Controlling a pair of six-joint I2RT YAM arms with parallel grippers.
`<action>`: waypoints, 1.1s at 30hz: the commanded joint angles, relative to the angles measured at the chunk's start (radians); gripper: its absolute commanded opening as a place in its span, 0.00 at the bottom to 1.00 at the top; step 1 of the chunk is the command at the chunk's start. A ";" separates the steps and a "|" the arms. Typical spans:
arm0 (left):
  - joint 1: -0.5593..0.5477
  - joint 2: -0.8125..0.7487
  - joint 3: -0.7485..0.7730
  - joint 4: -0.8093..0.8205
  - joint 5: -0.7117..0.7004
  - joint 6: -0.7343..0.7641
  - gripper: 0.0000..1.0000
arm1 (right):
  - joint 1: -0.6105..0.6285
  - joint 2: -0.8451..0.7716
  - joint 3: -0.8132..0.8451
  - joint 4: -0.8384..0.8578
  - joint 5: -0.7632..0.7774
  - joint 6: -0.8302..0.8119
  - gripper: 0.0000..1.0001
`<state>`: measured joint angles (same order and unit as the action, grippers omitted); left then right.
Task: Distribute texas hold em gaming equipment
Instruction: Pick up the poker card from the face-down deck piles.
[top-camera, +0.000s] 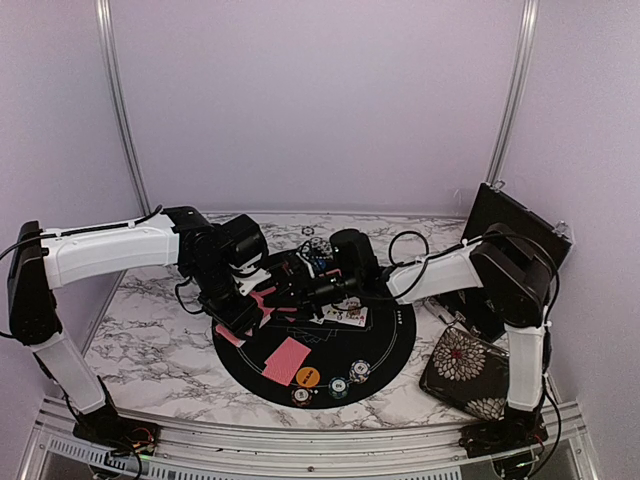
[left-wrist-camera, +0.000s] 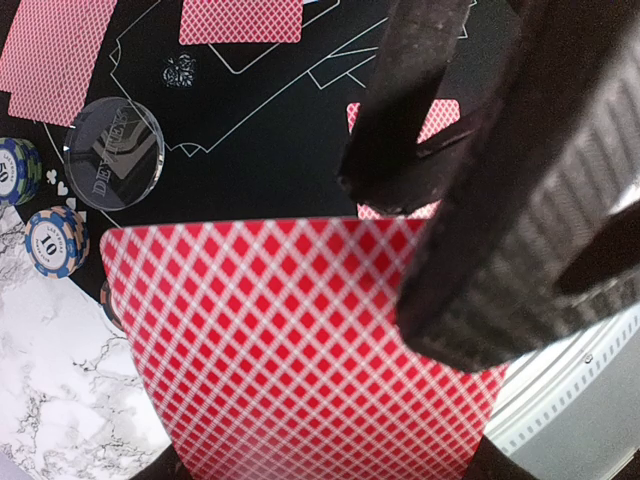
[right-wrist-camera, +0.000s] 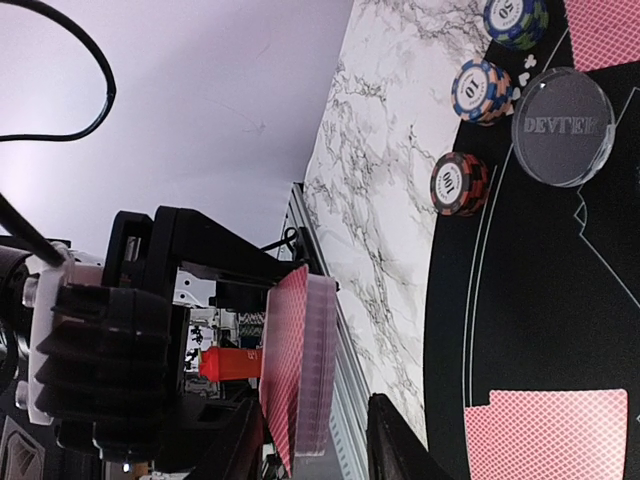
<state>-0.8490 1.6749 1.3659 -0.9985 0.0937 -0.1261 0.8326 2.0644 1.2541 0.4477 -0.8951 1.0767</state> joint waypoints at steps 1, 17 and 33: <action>0.001 -0.018 0.006 -0.014 -0.003 0.008 0.44 | -0.009 -0.054 -0.013 0.005 0.008 -0.008 0.33; 0.000 -0.015 0.006 -0.015 -0.005 0.007 0.44 | -0.001 -0.078 -0.045 0.019 0.007 0.005 0.19; 0.000 -0.018 -0.001 -0.014 -0.004 0.006 0.44 | -0.013 -0.093 -0.048 0.021 0.010 0.011 0.01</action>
<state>-0.8490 1.6749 1.3659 -0.9985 0.0929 -0.1261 0.8307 2.0136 1.2083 0.4553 -0.8883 1.0912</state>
